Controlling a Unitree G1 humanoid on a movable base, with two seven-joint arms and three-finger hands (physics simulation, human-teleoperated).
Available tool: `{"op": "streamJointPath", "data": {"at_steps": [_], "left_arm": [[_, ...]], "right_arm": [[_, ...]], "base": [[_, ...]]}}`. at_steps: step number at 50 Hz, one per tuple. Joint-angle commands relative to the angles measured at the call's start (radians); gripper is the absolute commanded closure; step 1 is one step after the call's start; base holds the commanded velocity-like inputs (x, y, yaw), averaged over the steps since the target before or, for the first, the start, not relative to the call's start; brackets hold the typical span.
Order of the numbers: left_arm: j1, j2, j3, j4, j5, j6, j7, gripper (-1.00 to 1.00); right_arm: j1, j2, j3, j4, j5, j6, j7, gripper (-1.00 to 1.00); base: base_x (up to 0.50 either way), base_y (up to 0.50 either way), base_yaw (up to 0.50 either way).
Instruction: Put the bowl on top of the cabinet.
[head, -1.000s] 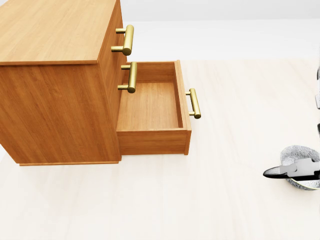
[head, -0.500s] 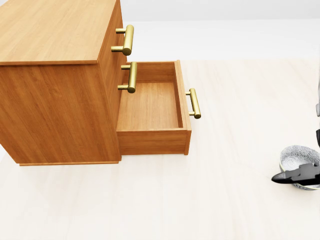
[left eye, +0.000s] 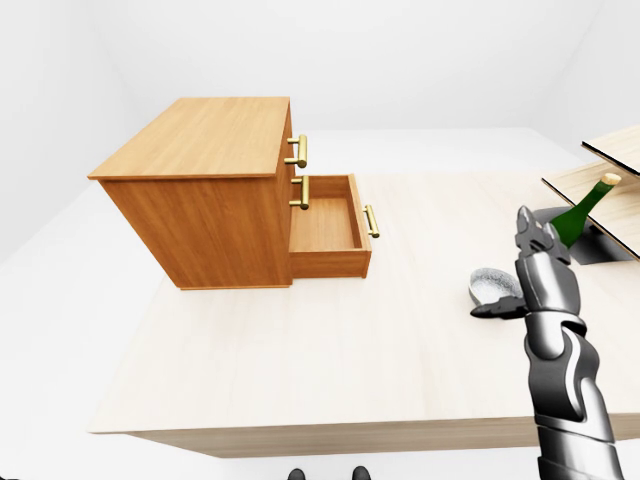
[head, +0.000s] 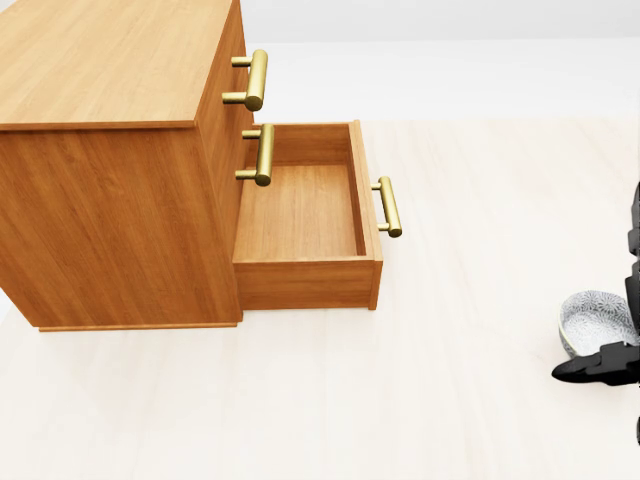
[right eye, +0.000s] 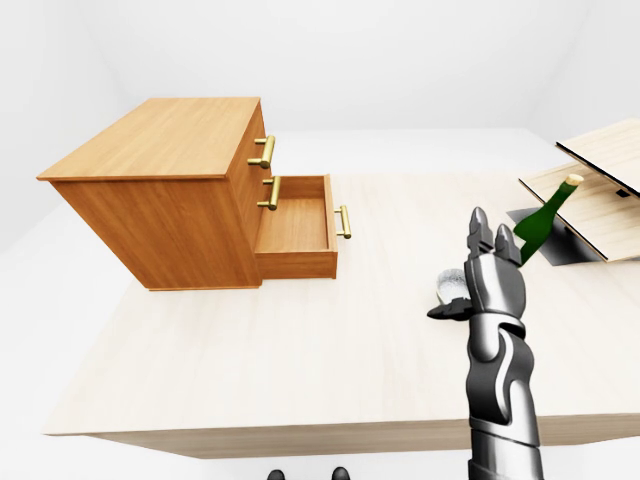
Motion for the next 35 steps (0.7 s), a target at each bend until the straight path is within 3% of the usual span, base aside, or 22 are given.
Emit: {"op": "streamJointPath", "data": {"at_steps": [1, 35], "left_arm": [[0.000, 0.003, 0.003, -0.002, -0.007, 0.000, 0.003, -0.98], [0.000, -0.003, -0.007, -0.009, -0.003, 0.000, 0.004, -0.98]], "right_arm": [[-0.001, -0.003, 0.014, 0.059, -0.024, 0.000, -0.035, -1.00], [-0.060, -0.054, 0.043, 0.282, -0.014, 0.000, -0.144, -1.00]], "base": [[0.00, 0.00, 0.00], [0.00, 0.00, 0.00]]}}
